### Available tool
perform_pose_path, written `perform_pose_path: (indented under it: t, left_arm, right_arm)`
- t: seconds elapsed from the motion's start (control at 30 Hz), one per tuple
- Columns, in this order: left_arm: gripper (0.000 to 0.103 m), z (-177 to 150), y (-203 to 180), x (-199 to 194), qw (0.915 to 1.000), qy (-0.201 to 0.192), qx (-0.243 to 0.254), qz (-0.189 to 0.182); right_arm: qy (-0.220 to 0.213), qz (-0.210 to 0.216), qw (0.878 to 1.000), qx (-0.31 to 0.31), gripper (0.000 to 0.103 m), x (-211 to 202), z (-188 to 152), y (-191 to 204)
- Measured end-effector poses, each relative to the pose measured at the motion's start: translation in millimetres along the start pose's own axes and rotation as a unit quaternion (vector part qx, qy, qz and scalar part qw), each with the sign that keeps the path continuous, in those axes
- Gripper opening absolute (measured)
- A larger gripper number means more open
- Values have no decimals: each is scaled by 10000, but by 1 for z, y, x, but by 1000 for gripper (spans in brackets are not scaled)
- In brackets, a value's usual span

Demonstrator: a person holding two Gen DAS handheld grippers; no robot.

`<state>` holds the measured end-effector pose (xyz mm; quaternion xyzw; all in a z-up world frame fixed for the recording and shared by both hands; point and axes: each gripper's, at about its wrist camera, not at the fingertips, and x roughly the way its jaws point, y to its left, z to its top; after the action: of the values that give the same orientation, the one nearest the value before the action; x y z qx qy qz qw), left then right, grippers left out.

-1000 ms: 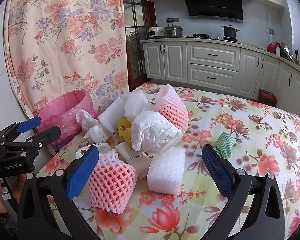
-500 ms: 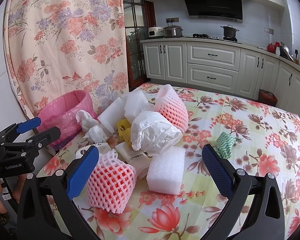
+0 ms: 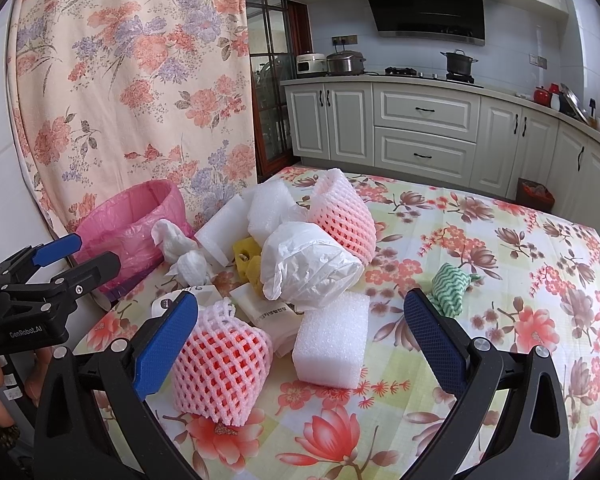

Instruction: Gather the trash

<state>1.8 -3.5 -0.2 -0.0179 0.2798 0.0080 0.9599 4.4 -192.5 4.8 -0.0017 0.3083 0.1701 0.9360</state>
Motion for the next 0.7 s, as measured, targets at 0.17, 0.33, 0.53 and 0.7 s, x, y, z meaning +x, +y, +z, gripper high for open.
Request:
perform_pose_path:
  t: [0.17, 0.33, 0.53, 0.7]
  left_arm:
    - [98, 0, 0, -1, 10000, 2, -3, -2]
    - [98, 0, -1, -1, 10000, 1, 8, -2]
    - [99, 0, 0, -2, 10000, 2, -10, -5]
    - [98, -3, 0, -1, 10000, -45, -27, -62]
  right_arm:
    - [6, -5, 10000, 3, 96, 0, 0, 0]
    - [7, -10, 10000, 3, 96, -1, 0, -1]
    - [7, -6, 10000, 6, 96, -1, 0, -1]
    - [52, -10, 10000, 31, 96, 1, -4, -4]
